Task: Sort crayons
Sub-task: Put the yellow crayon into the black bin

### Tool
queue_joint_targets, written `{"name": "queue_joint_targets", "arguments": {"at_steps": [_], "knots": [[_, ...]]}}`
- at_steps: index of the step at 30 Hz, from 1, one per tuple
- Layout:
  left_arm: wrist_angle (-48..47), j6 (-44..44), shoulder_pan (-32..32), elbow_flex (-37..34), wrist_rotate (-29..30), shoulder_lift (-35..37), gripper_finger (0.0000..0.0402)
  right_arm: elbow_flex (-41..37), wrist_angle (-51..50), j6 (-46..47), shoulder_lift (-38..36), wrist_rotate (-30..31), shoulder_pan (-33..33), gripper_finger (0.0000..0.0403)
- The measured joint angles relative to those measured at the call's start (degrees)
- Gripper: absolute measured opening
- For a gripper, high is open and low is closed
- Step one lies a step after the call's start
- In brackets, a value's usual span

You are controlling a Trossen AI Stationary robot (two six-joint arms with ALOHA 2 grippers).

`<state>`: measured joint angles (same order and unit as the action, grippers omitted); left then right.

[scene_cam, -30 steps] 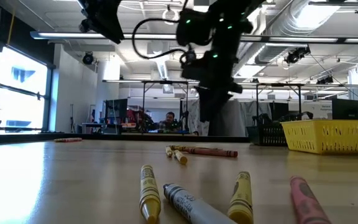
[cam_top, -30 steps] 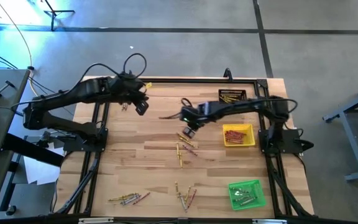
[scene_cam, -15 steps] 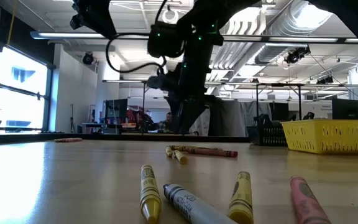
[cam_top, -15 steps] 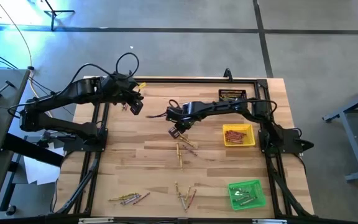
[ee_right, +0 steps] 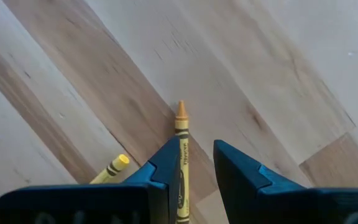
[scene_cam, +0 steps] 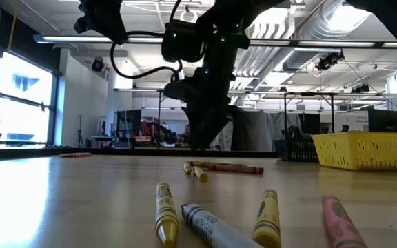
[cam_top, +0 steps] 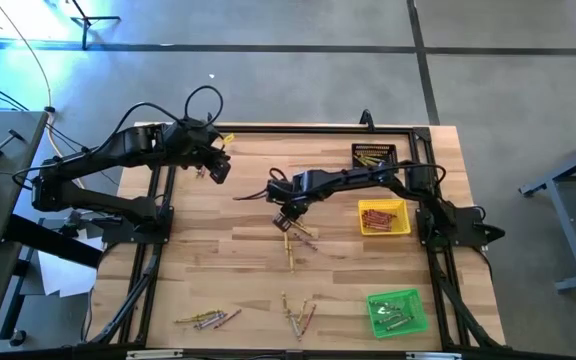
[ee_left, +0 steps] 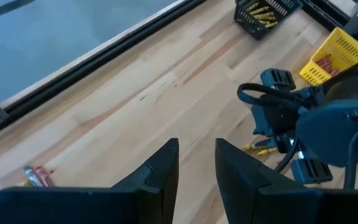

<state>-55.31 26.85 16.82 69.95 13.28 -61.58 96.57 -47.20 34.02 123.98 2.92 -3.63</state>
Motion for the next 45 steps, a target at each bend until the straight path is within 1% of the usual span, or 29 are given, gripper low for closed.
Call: {"name": "queue_joint_targets", "arguments": {"at_steps": [5, 10, 16, 21, 26, 34, 37, 41, 43, 45], "knots": [[0.00, 2.78, 0.00, 0.00, -0.34, 0.00, 0.0090, 0.00, 1.15, 0.00, 0.00, -0.04, 0.88, 0.0083], [0.02, 3.60, -0.72, 0.00, -0.68, 0.00, 0.0090, 0.00, 1.99, 0.00, 0.00, 0.16, 1.50, 0.0083], [0.02, 4.20, -1.85, 0.00, -0.66, -0.02, 0.0090, 0.00, 1.99, -1.42, 0.00, 2.87, 1.42, 0.0083], [0.04, 4.66, -2.75, 0.00, -0.60, -0.02, 0.0090, 0.00, 1.94, -1.15, 0.38, 2.55, 1.39, 0.0083], [0.04, 5.09, -3.56, 0.00, -0.41, -0.02, 0.0090, -0.02, 1.65, 0.44, 2.79, -0.47, 1.54, 0.0083], [0.04, 5.09, -3.89, 0.00, 0.11, -0.02, 0.0090, -0.01, 1.43, 0.46, 3.52, 0.30, 1.53, 0.0082], [0.04, 5.09, -3.87, 0.00, 0.79, -0.02, 0.0090, 0.00, 1.12, 0.47, 3.54, 0.07, 1.36, 0.0068], [0.04, 5.09, -3.87, 0.00, 1.01, -0.02, 0.0090, 0.00, 0.90, -0.06, 3.54, 0.04, 0.91, 0.0017], [0.04, 5.09, -3.87, 0.00, 1.03, -0.02, 0.0090, 0.02, 0.83, -0.90, 3.54, 0.06, 0.35, 0.0010], [0.04, 5.08, -3.87, 0.00, 1.03, -0.02, 0.0090, 0.02, 0.81, -0.93, 3.54, -0.06, -0.26, 0.0015]]}}
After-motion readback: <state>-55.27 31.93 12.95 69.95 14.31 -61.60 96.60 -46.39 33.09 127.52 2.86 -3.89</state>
